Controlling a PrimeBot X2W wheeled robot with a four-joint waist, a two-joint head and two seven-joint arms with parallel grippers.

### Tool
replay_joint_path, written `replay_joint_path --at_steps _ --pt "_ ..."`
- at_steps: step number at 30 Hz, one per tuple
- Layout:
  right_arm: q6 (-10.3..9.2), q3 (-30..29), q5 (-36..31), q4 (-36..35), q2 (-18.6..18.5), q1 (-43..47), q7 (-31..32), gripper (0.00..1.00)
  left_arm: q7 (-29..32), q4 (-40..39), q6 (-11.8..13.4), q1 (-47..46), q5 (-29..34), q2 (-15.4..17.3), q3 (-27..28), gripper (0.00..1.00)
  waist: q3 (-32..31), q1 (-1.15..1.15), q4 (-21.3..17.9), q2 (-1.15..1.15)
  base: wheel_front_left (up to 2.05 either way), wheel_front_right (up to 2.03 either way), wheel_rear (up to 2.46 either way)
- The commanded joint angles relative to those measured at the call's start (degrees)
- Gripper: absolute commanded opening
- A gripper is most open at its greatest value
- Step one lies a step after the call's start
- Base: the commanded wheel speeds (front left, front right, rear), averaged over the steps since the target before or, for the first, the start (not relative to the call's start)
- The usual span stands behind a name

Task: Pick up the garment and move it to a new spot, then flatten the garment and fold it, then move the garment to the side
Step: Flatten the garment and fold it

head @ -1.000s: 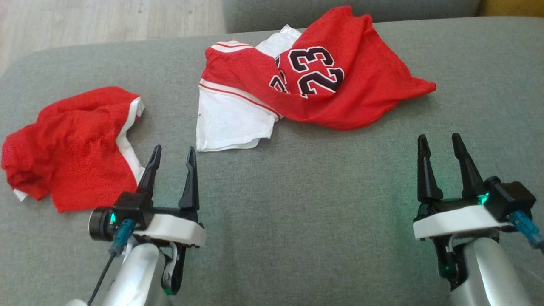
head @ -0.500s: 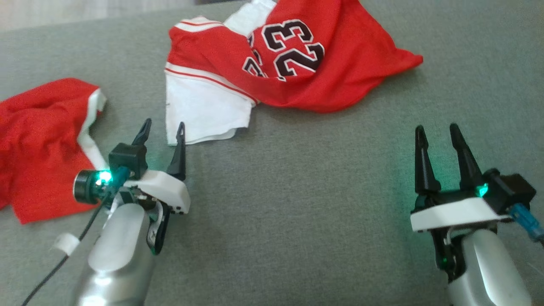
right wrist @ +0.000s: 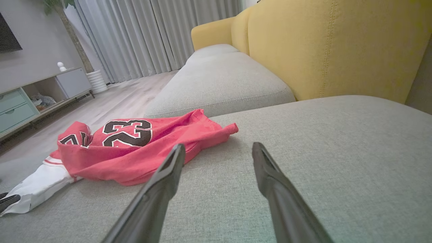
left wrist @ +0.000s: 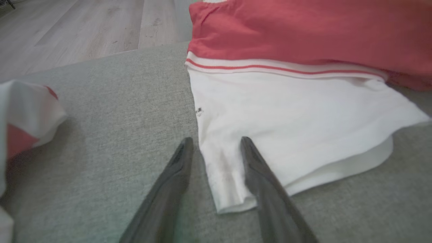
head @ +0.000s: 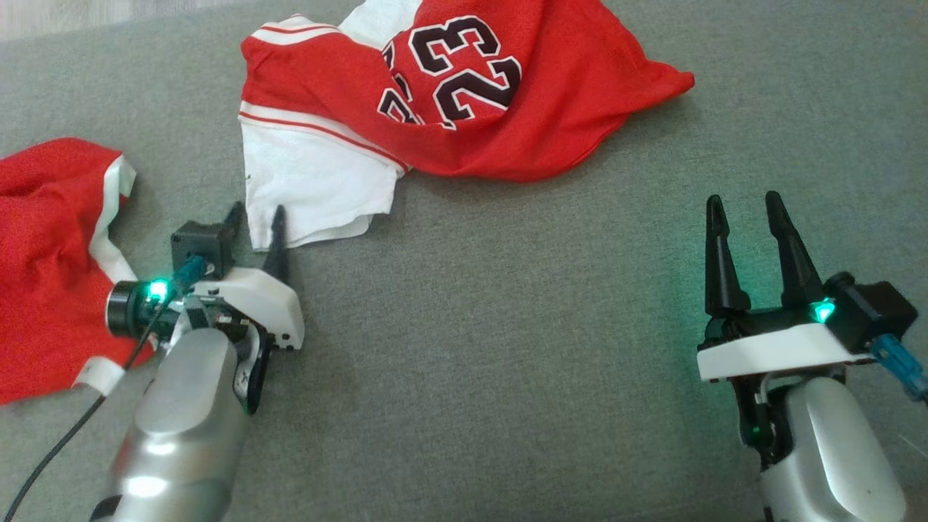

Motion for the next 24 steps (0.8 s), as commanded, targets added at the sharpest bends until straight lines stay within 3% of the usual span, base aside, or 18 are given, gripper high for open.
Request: replay_joint_path --at_steps 1,10,19,24 --pt "-0.04 1.13 0.03 -1.78 -0.11 -0.75 -0.61 1.0 -0.49 -0.04 0.01 -0.29 -0.43 1.36 1.4 0.0 -0.25 0.0 0.15 0.0 0.0 0.0 0.0" --pt "-0.04 -0.97 -1.62 0.57 -0.11 -1.32 -0.58 1.0 -10.04 -5.75 -1.24 -0.02 -2.39 -1.36 2.06 0.0 -2.42 0.0 3.28 0.0 0.0 0.0 0.0" --pt "-0.04 -9.12 -3.34 12.59 -0.11 -12.43 6.23 1.0 -10.98 -19.52 -0.81 5.5 -0.89 -2.37 2.24 0.0 -1.3 0.0 7.71 0.0 0.0 0.0 0.0" --pt "-0.04 -12.74 -1.89 20.05 -0.11 -19.03 7.9 1.0 -10.99 -22.49 -0.84 7.35 -0.39 -2.79 1.84 0.0 -0.26 0.0 9.34 0.0 0.0 0.0 0.0"
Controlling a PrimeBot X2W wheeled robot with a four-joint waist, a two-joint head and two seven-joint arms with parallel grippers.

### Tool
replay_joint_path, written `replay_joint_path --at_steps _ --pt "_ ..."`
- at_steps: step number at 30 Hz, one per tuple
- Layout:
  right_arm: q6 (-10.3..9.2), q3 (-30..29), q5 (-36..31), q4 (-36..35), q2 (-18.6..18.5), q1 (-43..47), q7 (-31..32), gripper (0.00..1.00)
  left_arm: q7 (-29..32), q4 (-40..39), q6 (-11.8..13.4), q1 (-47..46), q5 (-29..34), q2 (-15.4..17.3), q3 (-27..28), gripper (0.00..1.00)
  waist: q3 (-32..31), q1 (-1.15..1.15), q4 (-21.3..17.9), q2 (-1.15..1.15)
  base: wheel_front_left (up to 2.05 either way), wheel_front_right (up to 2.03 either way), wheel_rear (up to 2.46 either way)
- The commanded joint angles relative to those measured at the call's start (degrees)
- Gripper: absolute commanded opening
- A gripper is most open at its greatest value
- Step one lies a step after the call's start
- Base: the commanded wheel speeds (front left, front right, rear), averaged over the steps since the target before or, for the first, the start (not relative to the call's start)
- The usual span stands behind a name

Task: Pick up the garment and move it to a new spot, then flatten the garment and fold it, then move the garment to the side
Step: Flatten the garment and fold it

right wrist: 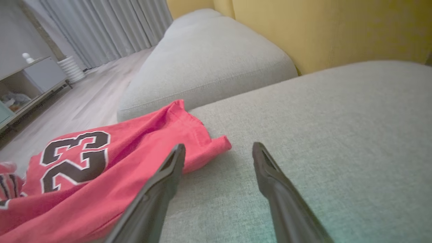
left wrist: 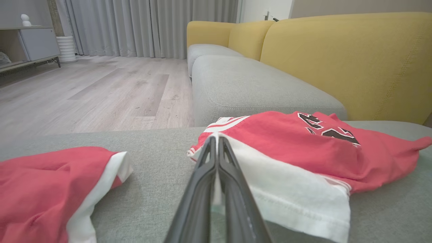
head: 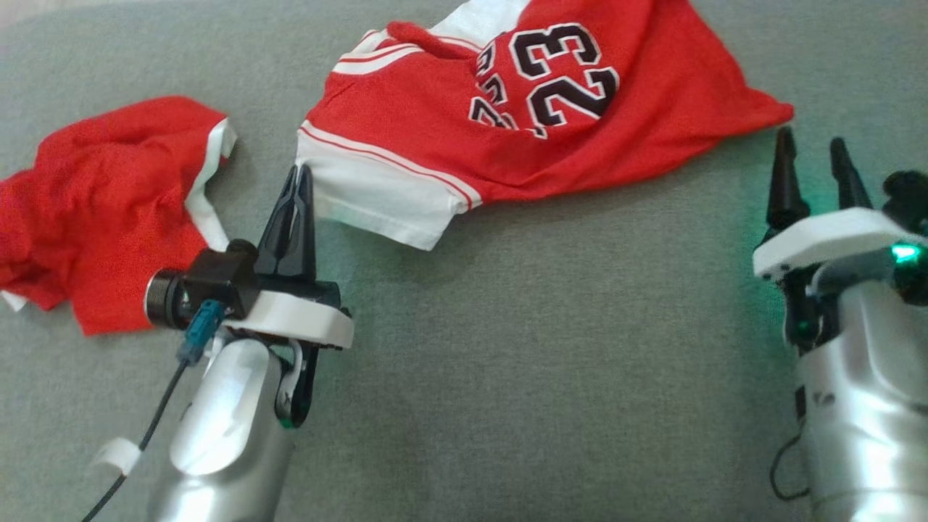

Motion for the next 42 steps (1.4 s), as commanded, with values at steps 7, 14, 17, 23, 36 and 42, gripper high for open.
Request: replay_joint_path --at_steps 7,14,17,23,36,42 --pt "-0.04 -4.84 -3.09 10.74 -0.09 -9.15 0.9 1.0 -0.61 -3.54 -0.33 -0.63 0.39 -0.13 0.22 0.0 2.42 0.0 2.52 0.0 0.0 0.0 0.0" --pt "-0.04 -8.07 -7.72 18.16 -0.09 -14.1 -2.06 1.0 -0.62 -3.86 -0.57 -1.62 0.38 -0.63 -0.39 0.0 3.49 0.0 3.5 0.0 0.0 0.0 0.0" --pt "-0.04 -8.13 -7.94 19.94 -0.09 -15.87 -4.13 1.0 -0.62 -3.94 -0.6 -1.78 0.52 -0.71 -0.36 0.0 3.67 0.0 3.59 0.0 0.0 0.0 0.0" --pt "-0.04 -7.3 -8.51 21.58 -0.09 -17.82 -6.59 1.0 -0.62 -3.41 -0.75 -1.68 0.75 -0.77 -0.07 0.0 3.4 0.0 3.51 0.0 0.0 0.0 0.0" --pt "-0.04 -5.44 -8.28 22.52 -0.09 -20.37 -7.82 1.0 -0.62 -3.05 -0.93 -1.89 1.02 -1.05 -0.12 0.0 3.6 0.0 3.43 0.0 0.0 0.0 0.0" --pt "-0.04 -5.27 -8.06 23.57 -0.09 -21.99 -7.85 1.0 -0.62 -2.75 -1.14 -2.39 1.17 -1.13 -0.19 0.0 3.98 0.0 4.0 0.0 0.0 0.0 0.0"
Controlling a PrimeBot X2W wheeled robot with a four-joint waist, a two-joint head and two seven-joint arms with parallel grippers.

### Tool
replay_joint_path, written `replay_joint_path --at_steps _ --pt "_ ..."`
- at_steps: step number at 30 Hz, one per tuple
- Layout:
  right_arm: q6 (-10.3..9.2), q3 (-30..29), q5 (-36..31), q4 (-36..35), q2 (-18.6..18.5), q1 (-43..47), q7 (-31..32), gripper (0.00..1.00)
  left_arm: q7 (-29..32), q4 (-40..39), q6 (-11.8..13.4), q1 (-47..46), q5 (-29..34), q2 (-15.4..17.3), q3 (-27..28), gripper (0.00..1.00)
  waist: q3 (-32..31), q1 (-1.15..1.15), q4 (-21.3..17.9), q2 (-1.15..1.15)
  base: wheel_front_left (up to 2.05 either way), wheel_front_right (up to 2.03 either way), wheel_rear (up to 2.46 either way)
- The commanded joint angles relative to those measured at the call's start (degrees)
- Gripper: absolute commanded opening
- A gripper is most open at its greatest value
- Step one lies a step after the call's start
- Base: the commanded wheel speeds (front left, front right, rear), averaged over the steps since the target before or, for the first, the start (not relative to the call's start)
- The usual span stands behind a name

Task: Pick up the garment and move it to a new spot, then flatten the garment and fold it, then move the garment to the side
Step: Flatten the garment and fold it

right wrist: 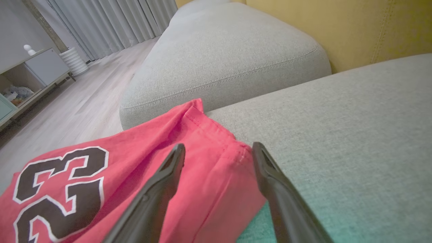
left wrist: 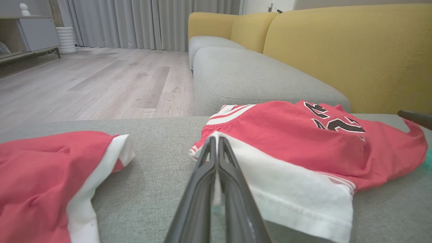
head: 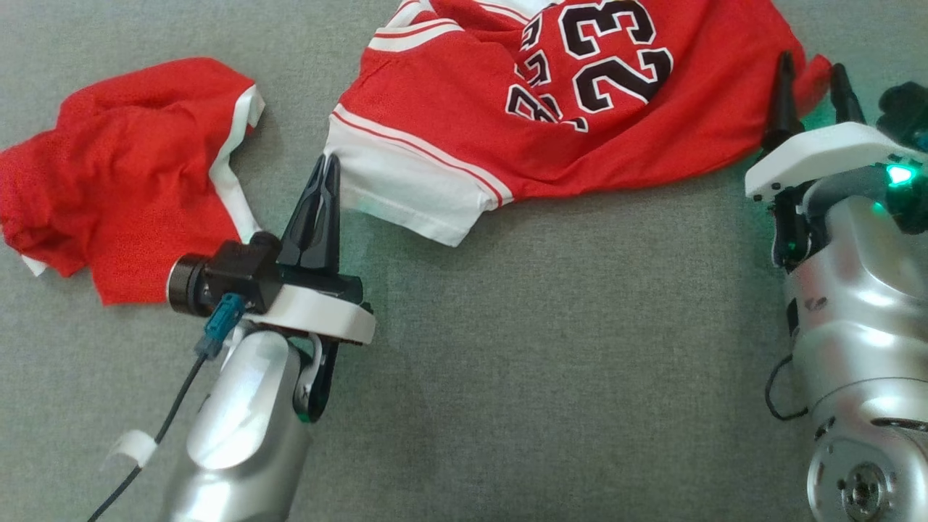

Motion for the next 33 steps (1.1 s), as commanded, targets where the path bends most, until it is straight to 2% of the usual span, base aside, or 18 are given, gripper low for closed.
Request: replay_joint_path --at_steps 1,6,13,18,19,20,21,28,33 --pt "-0.04 1.16 0.37 -0.63 0.37 -2.23 -0.33 1.0 -0.54 -1.4 -0.1 -1.66 0.67 0.55 1.53 0.0 0.07 0.0 0.15 0.0 0.0 0.0 0.0" --pt "-0.04 -0.48 -1.59 1.04 0.37 -2.31 0.71 1.0 -0.54 -1.29 -0.1 -1.68 0.68 0.48 1.48 0.0 0.13 0.0 0.35 0.0 0.0 0.0 0.0" --pt "-0.04 -7.21 -9.01 1.06 0.33 -1.11 1.69 1.0 -0.54 -1.3 -0.17 -1.73 0.64 0.41 1.81 0.0 0.34 0.0 0.03 0.0 0.0 0.0 0.0" --pt "-0.04 -9.02 -10.18 1.7 0.35 -2.04 1.5 1.0 -0.54 -1.24 -0.26 -1.87 0.74 0.37 1.76 0.0 0.44 0.0 -0.23 0.0 0.0 0.0 0.0" --pt "-0.04 -9.11 -10.09 2.1 0.35 -2.27 1.39 0.73 -0.54 -1.2 -0.29 -1.88 0.76 0.36 1.74 0.01 0.43 0.0 -0.26 0.0 0.0 0.0 0.0" --pt "-0.04 -9.12 -9.85 2.59 0.35 -2.53 1.25 0.09 -0.54 -1.16 -0.31 -1.89 0.77 0.35 1.73 0.02 0.4 0.0 -0.3 0.0 0.0 0.0 0.0" --pt "-0.04 -9.04 -9.63 3.06 0.36 -2.74 1.07 0.0 -0.54 -1.11 -0.32 -1.89 0.77 0.34 1.74 0.02 0.37 0.0 -0.35 0.0 0.0 0.0 0.0" --pt "-0.04 -6.94 -8.48 4.35 0.36 -2.08 -0.64 0.0 -0.55 -1.2 -0.61 -1.31 -0.62 0.29 3.07 0.0 -2.15 0.0 -1.75 0.0 0.0 0.0 0.0" --pt "-0.04 -4.44 -5.2 1.87 0.36 -1.23 -1.13 0.0 -0.55 -3.52 -1.97 -1.06 -5.03 0.22 5.26 0.0 -6.38 0.0 -3.8 0.0 0.0 0.0 0.0"
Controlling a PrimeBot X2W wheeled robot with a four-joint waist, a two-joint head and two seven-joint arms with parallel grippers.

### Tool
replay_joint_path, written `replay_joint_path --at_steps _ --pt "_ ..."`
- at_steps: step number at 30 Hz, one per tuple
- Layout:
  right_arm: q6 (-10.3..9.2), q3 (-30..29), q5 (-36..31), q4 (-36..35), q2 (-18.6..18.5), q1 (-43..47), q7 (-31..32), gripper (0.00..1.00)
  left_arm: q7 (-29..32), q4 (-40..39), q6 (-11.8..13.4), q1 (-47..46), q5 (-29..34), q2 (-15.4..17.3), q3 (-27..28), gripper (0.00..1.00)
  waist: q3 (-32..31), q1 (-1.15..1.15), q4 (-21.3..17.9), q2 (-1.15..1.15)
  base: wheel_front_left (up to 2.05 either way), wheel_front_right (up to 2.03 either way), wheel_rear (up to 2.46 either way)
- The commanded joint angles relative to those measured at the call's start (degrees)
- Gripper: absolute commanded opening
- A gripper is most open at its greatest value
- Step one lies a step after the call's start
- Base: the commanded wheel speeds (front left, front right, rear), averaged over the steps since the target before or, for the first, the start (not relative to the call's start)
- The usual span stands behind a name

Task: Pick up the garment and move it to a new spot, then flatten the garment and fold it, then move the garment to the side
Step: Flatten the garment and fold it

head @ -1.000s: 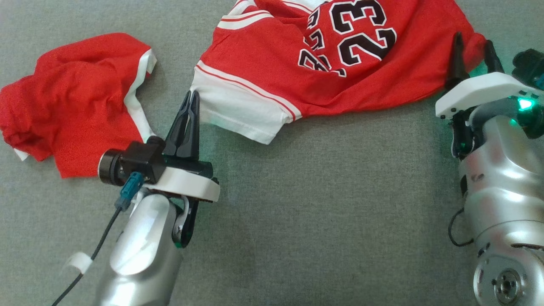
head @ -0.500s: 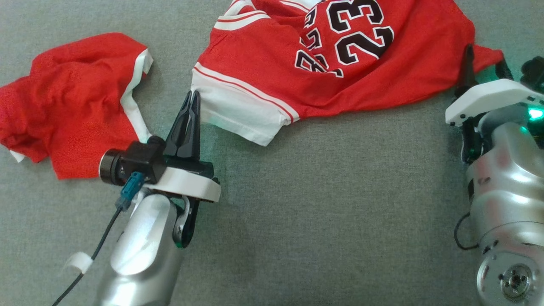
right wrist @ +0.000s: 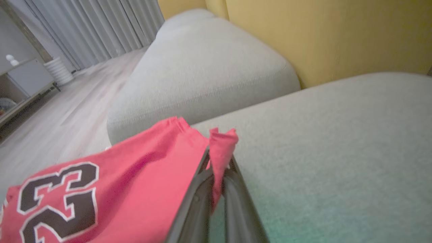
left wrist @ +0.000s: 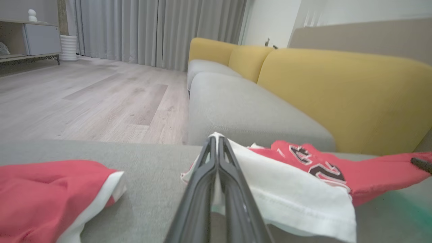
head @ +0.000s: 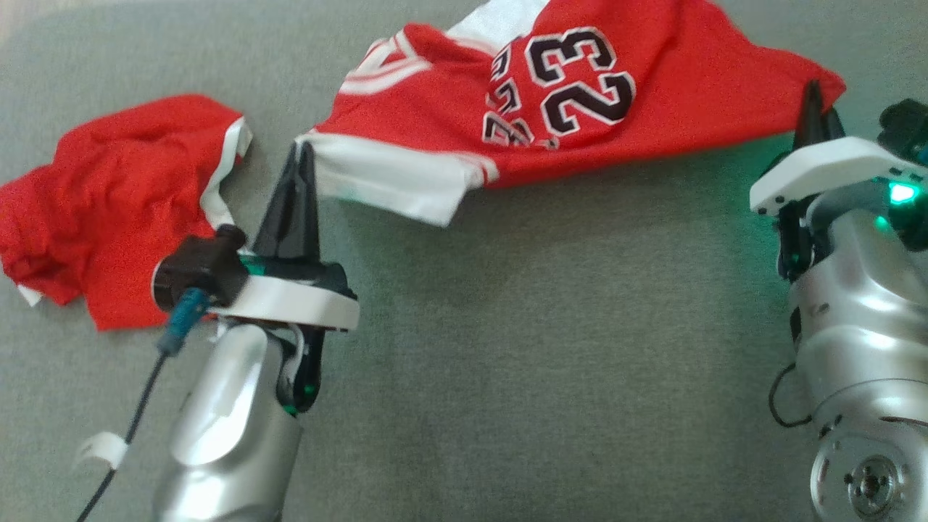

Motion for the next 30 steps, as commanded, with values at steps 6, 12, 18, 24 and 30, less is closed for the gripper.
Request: replay_joint_path --at_steps 6,12,18,24,30 --pt "-0.04 9.42 7.94 -11.54 0.36 0.07 -0.78 0.0 0.26 -7.23 -1.52 -4.59 -5.37 0.7 4.29 0.0 -8.3 0.0 -4.26 0.0 0.0 0.0 0.0" --pt "-0.04 17.68 14.59 -27.6 -2.26 3.32 1.67 0.0 2.01 -16.14 -0.76 -8.74 -8.28 1.0 6.79 0.0 -13.63 0.0 -6.45 0.0 0.0 0.0 0.0" --pt "-0.04 21.13 18.58 -45.05 -5.08 9.27 8.33 0.0 5.31 -26.03 1.25 -8.32 -11.04 1.0 8.54 0.0 -16.83 0.0 -7.25 0.0 0.0 0.0 0.0" --pt "-0.04 18.23 19.37 -66.04 -5.94 17.78 18.95 0.0 12.19 -37.85 4.35 -4.76 -13.32 1.85 9.76 0.0 -17.35 0.0 -7.12 0.0 0.0 0.0 0.0" --pt "-0.04 14.17 17.46 -78.68 -4.05 22.44 27.73 0.0 19.71 -42.32 7.3 -5.06 -12.66 5.18 10.94 0.0 -13.57 0.0 -6.1 0.0 0.0 0.0 0.0"
